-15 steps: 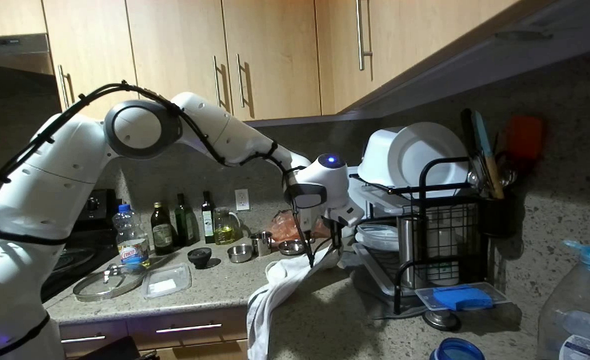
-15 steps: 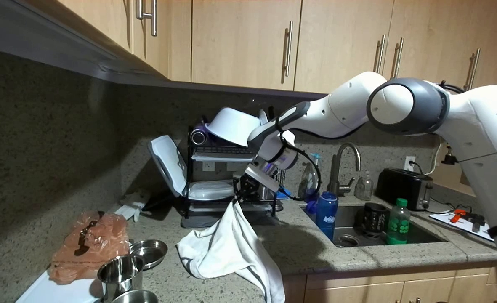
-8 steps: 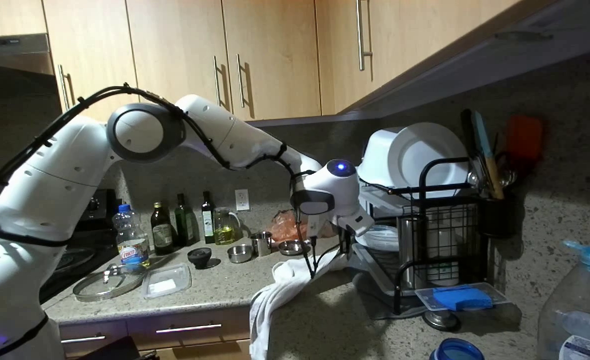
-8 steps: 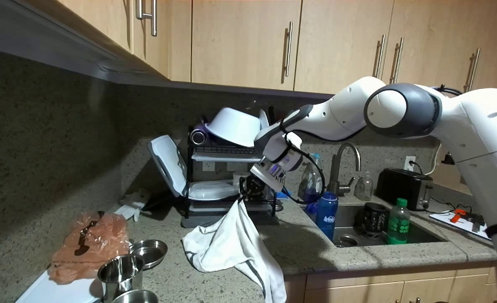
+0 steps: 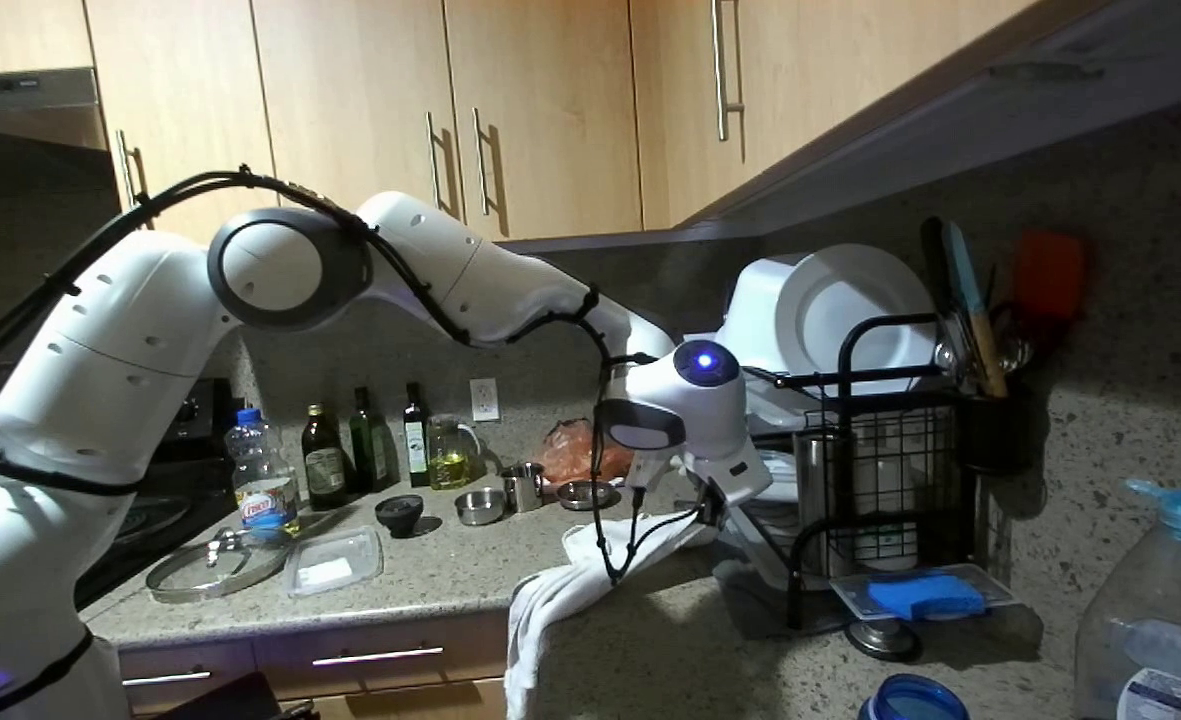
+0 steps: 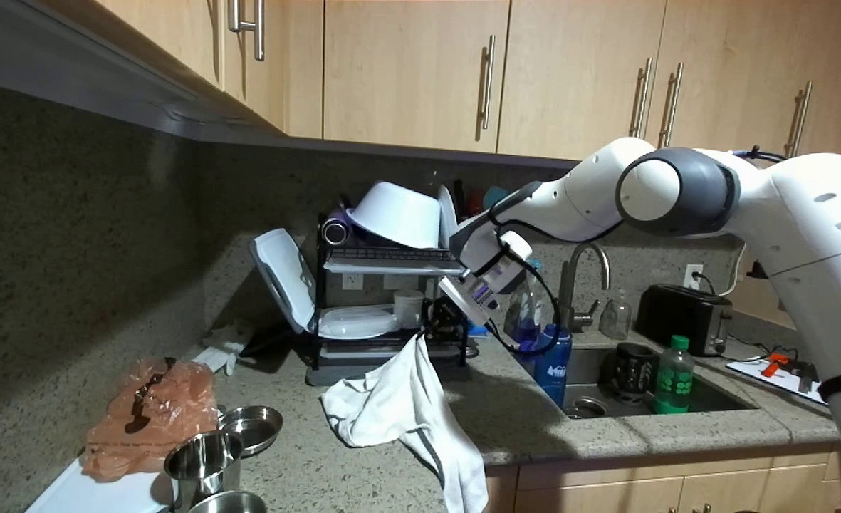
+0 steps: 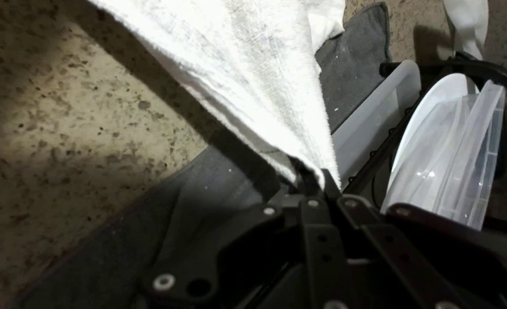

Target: Move the white towel to the right

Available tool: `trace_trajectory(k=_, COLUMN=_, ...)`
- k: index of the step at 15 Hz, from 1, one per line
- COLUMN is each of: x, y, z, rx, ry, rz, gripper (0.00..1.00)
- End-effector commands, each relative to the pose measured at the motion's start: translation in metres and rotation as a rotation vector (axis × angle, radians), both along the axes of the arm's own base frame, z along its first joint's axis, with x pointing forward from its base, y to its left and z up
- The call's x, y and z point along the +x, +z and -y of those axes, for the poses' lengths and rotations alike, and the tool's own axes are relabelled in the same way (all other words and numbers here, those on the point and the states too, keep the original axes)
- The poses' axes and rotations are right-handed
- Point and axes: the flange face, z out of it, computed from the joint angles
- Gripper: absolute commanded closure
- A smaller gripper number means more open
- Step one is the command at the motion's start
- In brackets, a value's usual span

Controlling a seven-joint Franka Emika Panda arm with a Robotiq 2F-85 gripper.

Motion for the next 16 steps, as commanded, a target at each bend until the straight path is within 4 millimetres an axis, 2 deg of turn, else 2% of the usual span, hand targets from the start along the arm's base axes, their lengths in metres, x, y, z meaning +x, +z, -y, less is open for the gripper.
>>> trace_trajectory(k=1, x=-0.004, y=0.001, z=0.011, rx=0.037, ry=-0.045, rz=0.014, gripper=0.99)
trace_trajectory(k=7, x=-0.009, y=-0.007, z=0.022, rx=0.043, ry=-0.074, rz=0.005, gripper=0.99)
trace_trajectory(k=8, x=-0.008, y=-0.008, z=0.021, rx=0.044, ry=-0.070, rz=0.003, gripper=0.73)
trace_trajectory(k=9, x=-0.008, y=-0.009, z=0.019, rx=0.045, ry=-0.061, rz=-0.001, gripper=0.72)
trace_trajectory(k=10, x=-0.007, y=-0.010, z=0.018, rx=0.045, ry=-0.056, rz=-0.003, gripper=0.67)
trace_trajectory(k=13, x=-0.004, y=-0.011, z=0.007, rx=0.040, ry=-0.033, rz=-0.006, gripper=0.42)
trace_trajectory(k=16, x=-0.001, y=-0.009, z=-0.014, rx=0.031, ry=0.030, rz=-0.024, gripper=0.21)
